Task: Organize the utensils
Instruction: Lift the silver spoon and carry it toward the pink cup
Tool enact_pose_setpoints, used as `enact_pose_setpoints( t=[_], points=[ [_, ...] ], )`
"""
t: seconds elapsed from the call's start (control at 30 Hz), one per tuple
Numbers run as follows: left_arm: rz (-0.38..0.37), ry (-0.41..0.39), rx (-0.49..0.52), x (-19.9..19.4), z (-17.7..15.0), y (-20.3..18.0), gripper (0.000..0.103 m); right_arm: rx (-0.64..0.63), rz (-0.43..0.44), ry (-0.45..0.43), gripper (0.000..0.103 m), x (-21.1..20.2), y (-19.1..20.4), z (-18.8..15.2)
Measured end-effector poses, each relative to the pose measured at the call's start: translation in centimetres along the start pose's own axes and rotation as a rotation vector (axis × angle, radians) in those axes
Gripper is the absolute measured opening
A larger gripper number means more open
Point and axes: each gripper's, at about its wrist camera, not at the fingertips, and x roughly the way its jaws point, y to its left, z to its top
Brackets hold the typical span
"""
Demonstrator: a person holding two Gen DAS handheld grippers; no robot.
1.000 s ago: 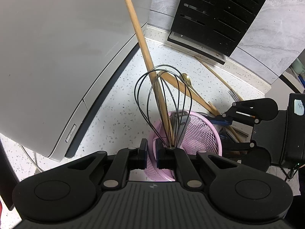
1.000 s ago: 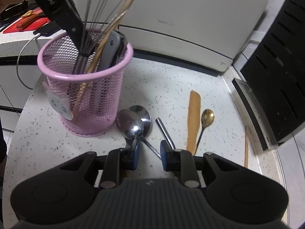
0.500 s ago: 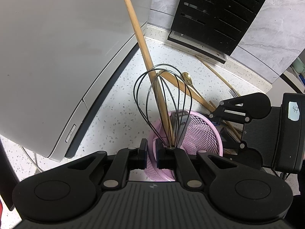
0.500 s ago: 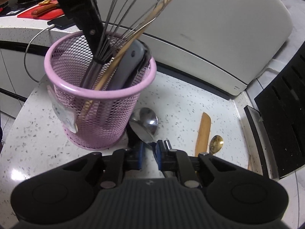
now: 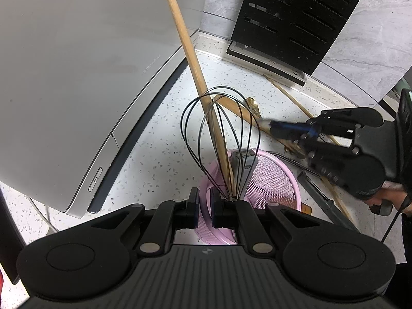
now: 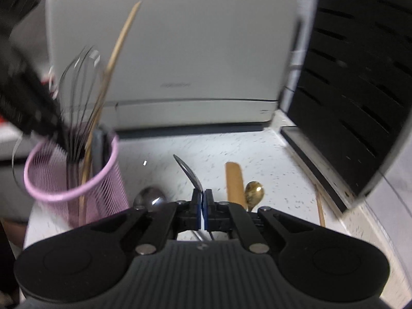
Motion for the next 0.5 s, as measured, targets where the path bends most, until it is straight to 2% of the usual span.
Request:
enact_pose_setpoints(
  t=[0.17, 0.4, 0.47, 0.5],
  points=[
    [0.002, 0.001, 0.000, 0.0, 0.0, 0.0, 0.009, 0.085, -0.020, -0.050, 0.000, -1.3, -0.8, 0.5],
    [0.010, 0.003, -0.008, 0.3, 0.1, -0.2, 0.008, 0.200, 0.004, -0.154, 0.000, -4.8, -1.0, 2.2],
    [0.010, 0.004, -0.007, 0.3, 0.0, -0.2, 0.008, 0.122, -0.021, -0.159, 0.000, -5.6, 0.2, 2.8],
    [0.010, 0.004, -0.006, 0.3, 0.0, -0.1, 0.008, 0.006, -0.058, -0.160, 0.000, -6.1, 1.6, 3.0]
  ],
)
